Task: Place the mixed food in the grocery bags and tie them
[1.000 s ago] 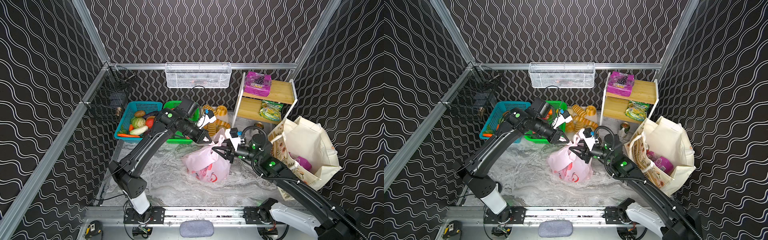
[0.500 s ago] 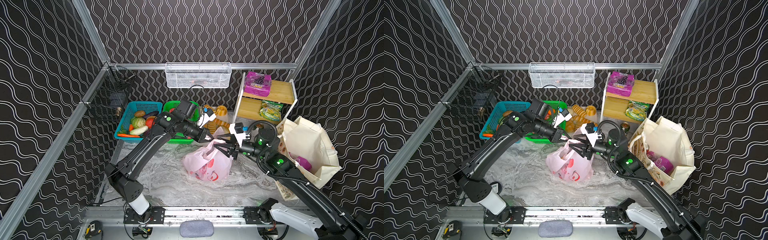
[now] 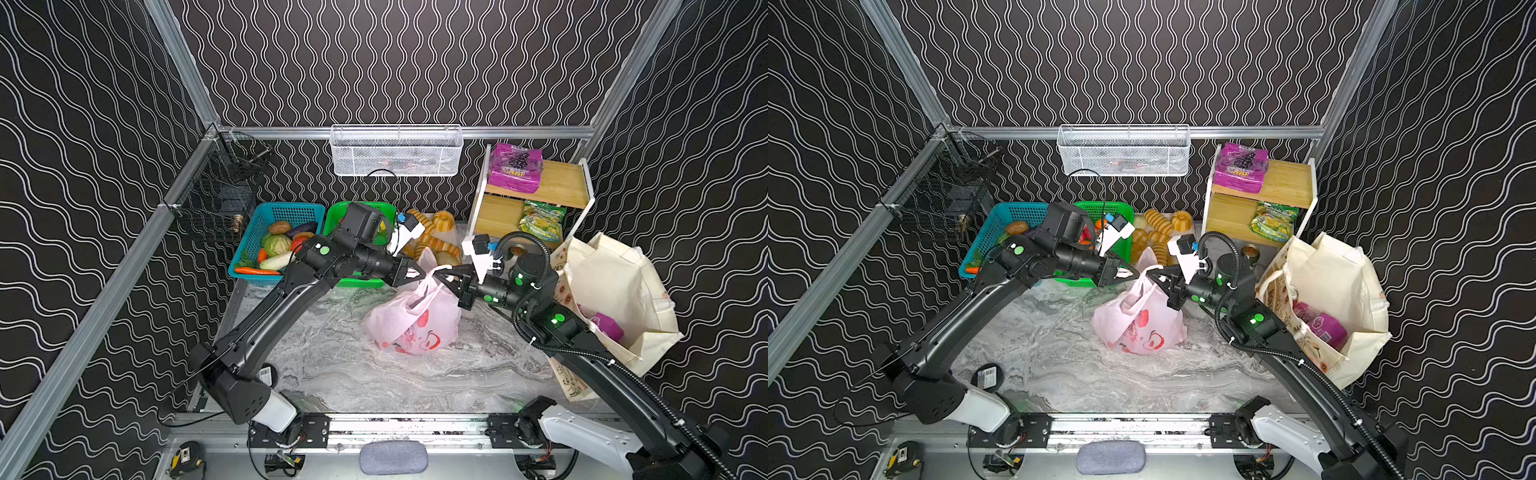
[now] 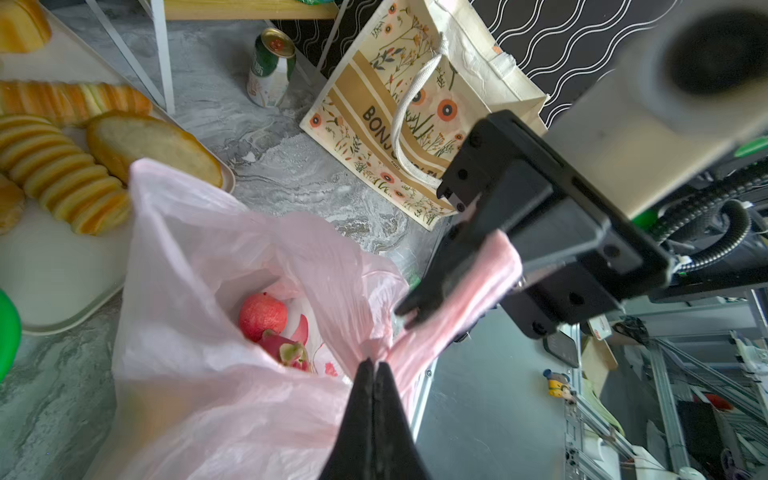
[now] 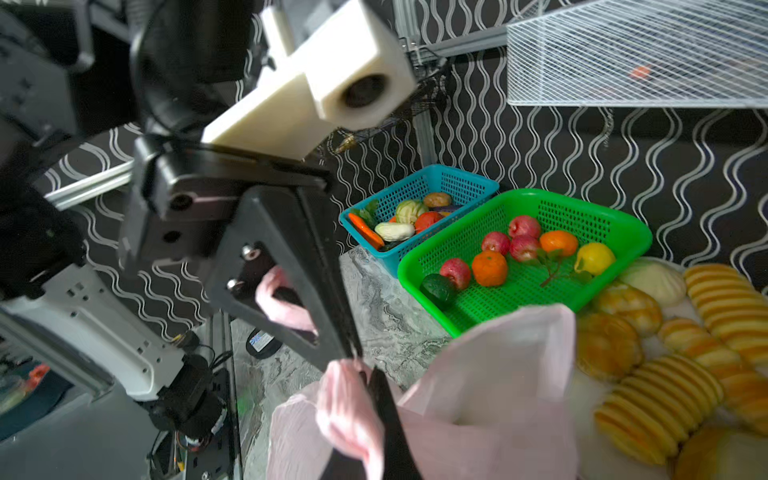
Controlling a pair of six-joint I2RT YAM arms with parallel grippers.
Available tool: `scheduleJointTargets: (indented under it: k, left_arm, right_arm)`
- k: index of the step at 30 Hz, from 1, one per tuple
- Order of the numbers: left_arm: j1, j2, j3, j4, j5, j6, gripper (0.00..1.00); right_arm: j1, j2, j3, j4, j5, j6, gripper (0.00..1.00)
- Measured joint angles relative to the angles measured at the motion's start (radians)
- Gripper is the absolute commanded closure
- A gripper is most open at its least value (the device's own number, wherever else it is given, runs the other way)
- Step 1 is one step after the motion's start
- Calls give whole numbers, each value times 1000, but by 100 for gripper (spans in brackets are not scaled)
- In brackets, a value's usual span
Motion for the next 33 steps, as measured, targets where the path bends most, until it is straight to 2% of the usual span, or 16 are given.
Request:
scheduleJointTargets:
  k: [3,8,17,22,24,28,33]
  left_arm:
    - [1,-22,-55,68,3,-21,94]
    - [1,-6,-79,134,31,-45,89]
    - [1,-34,-113,217,42,-68,81]
    - [-11,-30,-123,207,28,-47,77]
    - [-28,-32,-135,213,19,-46,72]
    - [-59,-31,-125,220,-21,-42,74]
    - [-76,-11,-98,213,-90,-20,70]
  right_arm:
    - [-5,19,31,-27,34,62,100]
    - [-5,47,74,-32,8,126,100]
    - [-5,104,131,-100,51,151,100]
    - [-5,120,150,-105,61,186,100]
    - [-5,132,170,-111,61,204,100]
    - [-5,148,194,-119,72,224,100]
    - [-5,154,193,-118,79,239,100]
